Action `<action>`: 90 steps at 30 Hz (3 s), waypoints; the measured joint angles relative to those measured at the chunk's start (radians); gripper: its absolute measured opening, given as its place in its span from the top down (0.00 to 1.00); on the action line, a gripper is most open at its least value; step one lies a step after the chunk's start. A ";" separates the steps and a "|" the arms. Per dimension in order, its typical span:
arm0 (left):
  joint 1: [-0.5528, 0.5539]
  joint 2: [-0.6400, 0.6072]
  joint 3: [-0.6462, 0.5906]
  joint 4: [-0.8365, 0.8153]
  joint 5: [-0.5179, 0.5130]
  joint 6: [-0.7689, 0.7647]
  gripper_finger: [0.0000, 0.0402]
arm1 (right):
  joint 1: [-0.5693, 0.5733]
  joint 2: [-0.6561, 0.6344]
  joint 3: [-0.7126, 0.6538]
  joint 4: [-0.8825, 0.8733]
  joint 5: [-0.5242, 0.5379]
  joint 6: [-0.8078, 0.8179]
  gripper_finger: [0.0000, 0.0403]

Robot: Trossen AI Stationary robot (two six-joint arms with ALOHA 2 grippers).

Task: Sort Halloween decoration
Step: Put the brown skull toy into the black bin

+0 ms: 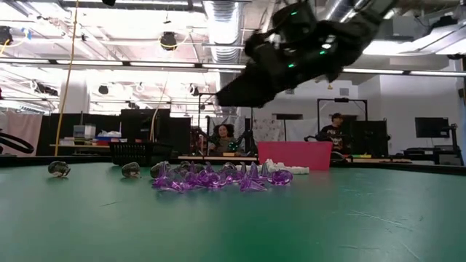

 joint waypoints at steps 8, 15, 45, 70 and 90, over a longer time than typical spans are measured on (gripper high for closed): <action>0.000 0.000 0.000 -0.005 0.000 0.001 0.50 | 0.000 0.198 0.189 -0.006 -0.091 -0.030 0.36; 0.000 0.000 0.000 -0.015 0.000 0.001 0.50 | 0.005 0.294 0.254 -0.011 -0.097 -0.070 0.36; 0.000 0.000 0.000 -0.028 0.002 0.001 0.50 | -0.025 0.411 0.259 -0.026 -0.090 -0.148 0.37; 0.000 0.000 0.000 -0.028 0.001 0.004 0.50 | -0.011 0.499 0.451 -0.211 -0.119 -0.155 0.37; 0.000 0.000 0.000 -0.028 -0.001 0.005 0.50 | -0.037 0.504 0.454 -0.289 -0.123 -0.162 0.53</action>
